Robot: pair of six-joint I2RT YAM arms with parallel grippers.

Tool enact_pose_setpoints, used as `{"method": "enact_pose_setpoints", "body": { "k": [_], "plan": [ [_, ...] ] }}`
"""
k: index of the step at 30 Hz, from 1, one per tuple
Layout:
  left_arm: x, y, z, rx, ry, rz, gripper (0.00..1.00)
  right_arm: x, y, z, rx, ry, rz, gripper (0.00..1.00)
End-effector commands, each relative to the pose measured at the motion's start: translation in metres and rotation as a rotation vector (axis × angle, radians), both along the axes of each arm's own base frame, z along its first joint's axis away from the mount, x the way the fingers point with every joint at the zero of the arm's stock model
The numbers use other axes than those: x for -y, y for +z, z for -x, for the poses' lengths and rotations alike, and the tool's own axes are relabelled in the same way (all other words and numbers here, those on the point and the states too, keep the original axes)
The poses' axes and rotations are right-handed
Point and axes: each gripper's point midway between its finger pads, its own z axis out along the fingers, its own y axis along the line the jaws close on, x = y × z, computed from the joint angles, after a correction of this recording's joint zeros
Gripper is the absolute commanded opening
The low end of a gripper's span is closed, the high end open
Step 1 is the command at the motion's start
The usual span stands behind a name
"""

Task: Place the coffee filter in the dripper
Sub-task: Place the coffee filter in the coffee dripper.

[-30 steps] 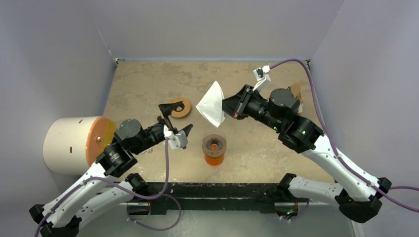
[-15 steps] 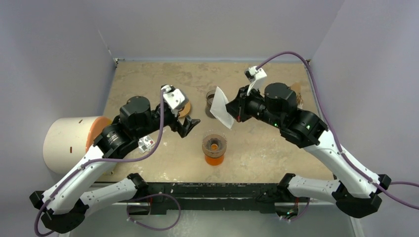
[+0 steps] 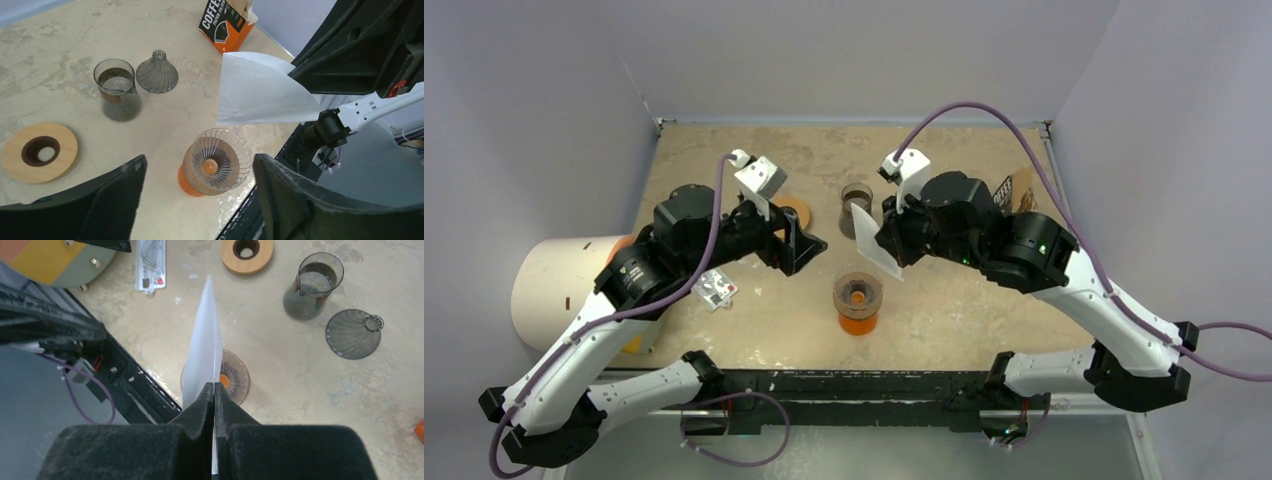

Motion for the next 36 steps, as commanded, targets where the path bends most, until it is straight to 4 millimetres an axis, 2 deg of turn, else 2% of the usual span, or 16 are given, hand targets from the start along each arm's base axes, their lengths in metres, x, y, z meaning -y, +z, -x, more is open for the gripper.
{"method": "enact_pose_setpoints", "body": {
  "k": [1,5,7,9,10,15,22,28,36],
  "plan": [
    [0.008,0.016,0.014,-0.123,-0.013,0.089,0.64,0.016,-0.012,0.005,0.025,-0.026,0.158,0.0],
    [0.024,0.029,0.026,-0.18,-0.099,0.151,0.28,0.007,-0.015,0.009,0.063,0.011,0.174,0.0],
    [0.031,0.033,0.029,-0.207,-0.133,0.176,0.14,0.002,-0.016,0.01,0.09,0.031,0.184,0.0],
    [0.039,0.036,0.032,-0.246,-0.166,0.208,0.04,-0.002,-0.017,0.01,0.118,0.039,0.19,0.0],
    [0.044,0.037,0.034,-0.261,-0.185,0.221,0.01,-0.005,-0.016,0.009,0.135,0.036,0.195,0.0],
    [0.056,0.043,0.036,-0.322,-0.219,0.269,0.0,-0.011,-0.017,0.003,0.209,-0.01,0.222,0.0],
    [0.061,0.052,0.034,-0.362,-0.211,0.331,0.0,-0.021,-0.014,0.001,0.302,-0.058,0.198,0.0],
    [0.068,0.046,0.026,-0.414,-0.179,0.356,0.0,-0.03,0.0,0.004,0.386,-0.121,0.132,0.0],
    [0.066,0.034,0.022,-0.443,-0.132,0.334,0.0,-0.025,0.008,-0.001,0.431,-0.238,0.085,0.0]
  ]
}}
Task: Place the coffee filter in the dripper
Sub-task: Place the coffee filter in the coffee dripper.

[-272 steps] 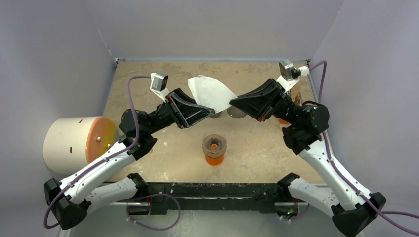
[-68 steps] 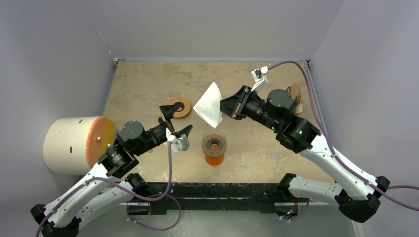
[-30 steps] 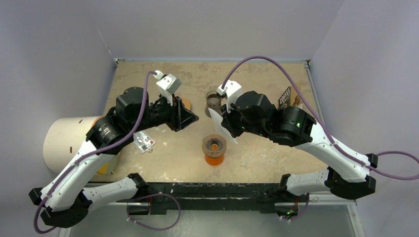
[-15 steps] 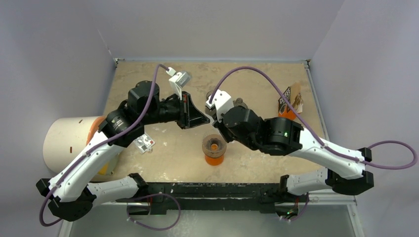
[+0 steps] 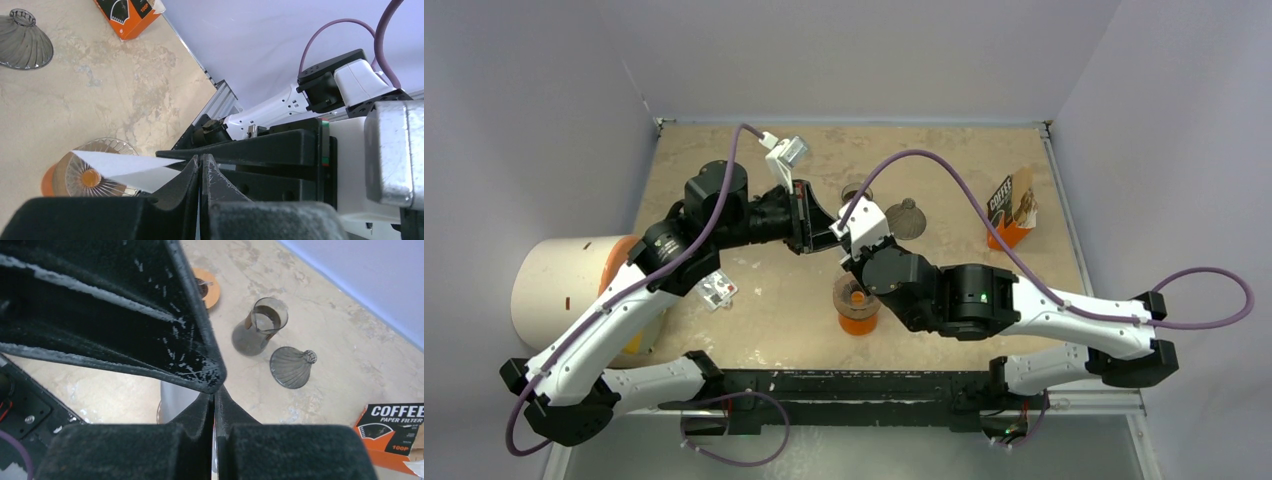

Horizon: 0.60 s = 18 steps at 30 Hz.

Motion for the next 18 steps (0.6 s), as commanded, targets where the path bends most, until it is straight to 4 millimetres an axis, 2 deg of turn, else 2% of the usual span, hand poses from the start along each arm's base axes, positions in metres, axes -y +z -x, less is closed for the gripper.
{"method": "enact_pose_setpoints", "body": {
  "k": [1,12,18],
  "plan": [
    [0.001,0.003,-0.001,-0.013,0.017,0.02,0.0,0.012,0.027,-0.011,0.068,-0.115,-0.124,0.0],
    [0.003,-0.007,-0.004,-0.029,0.021,-0.004,0.0,0.013,0.033,-0.013,0.068,-0.163,-0.18,0.0],
    [-0.005,-0.02,-0.013,-0.038,0.084,-0.078,0.0,0.016,0.03,-0.015,0.061,-0.205,-0.204,0.0]
  ]
}}
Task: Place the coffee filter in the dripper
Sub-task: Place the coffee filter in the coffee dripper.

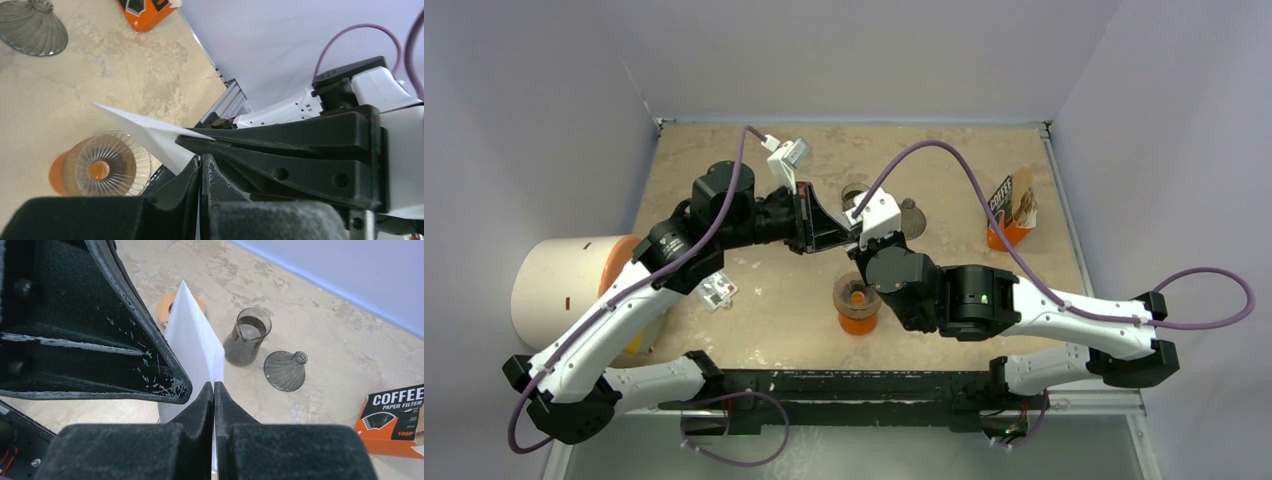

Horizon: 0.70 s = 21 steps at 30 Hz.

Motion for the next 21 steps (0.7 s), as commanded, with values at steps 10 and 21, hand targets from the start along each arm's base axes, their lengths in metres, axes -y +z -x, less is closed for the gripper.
{"method": "enact_pose_setpoints", "body": {
  "k": [10,21],
  "plan": [
    [-0.024,-0.047,-0.02,-0.05,0.13,-0.271,0.0,0.004,0.0,0.001,-0.071,-0.107,-0.138,0.0],
    [-0.028,-0.061,-0.015,-0.063,0.104,-0.387,0.0,-0.009,-0.028,0.023,-0.283,-0.085,-0.254,0.0]
  ]
}}
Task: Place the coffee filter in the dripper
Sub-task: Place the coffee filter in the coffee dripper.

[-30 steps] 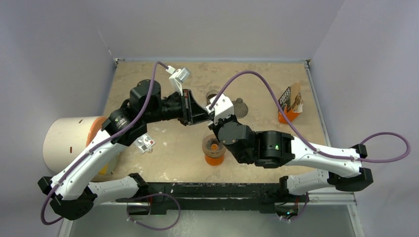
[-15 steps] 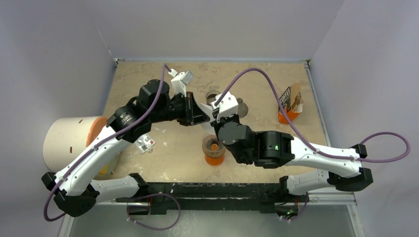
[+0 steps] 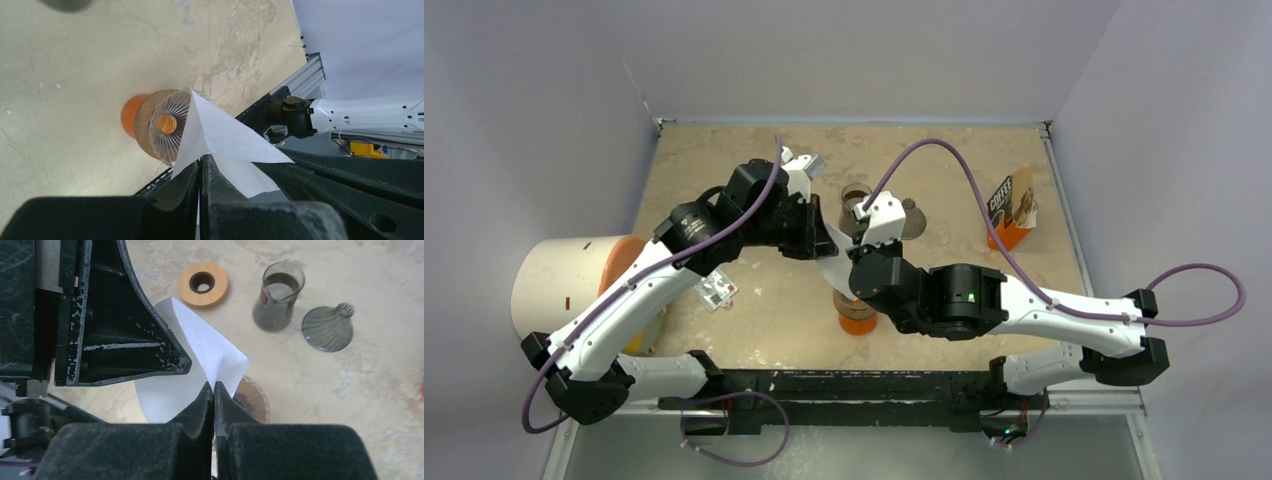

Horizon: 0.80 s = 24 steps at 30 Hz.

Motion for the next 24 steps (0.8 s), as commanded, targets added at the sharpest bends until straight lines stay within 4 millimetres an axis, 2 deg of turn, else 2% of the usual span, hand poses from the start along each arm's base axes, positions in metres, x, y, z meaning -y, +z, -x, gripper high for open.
{"method": "enact_pose_setpoints", "body": {
  "k": [1,7,13,17,24],
  "plan": [
    [-0.004,0.011,0.004,0.05,-0.037,-0.058,0.0,-0.002,-0.001,0.015,-0.109,0.008,-0.131,0.0],
    [0.004,0.001,0.017,0.063,-0.095,-0.161,0.0,-0.001,-0.004,0.027,-0.186,0.032,-0.184,0.0],
    [0.009,-0.013,0.028,0.03,-0.15,-0.206,0.0,0.008,-0.01,0.032,-0.258,-0.016,-0.228,0.0],
    [0.006,-0.025,0.029,0.017,-0.15,-0.251,0.0,0.01,-0.016,0.035,-0.307,-0.056,-0.258,0.0],
    [0.006,-0.03,0.029,0.02,-0.154,-0.286,0.0,0.014,-0.03,0.038,-0.382,-0.126,-0.312,0.0]
  ]
}}
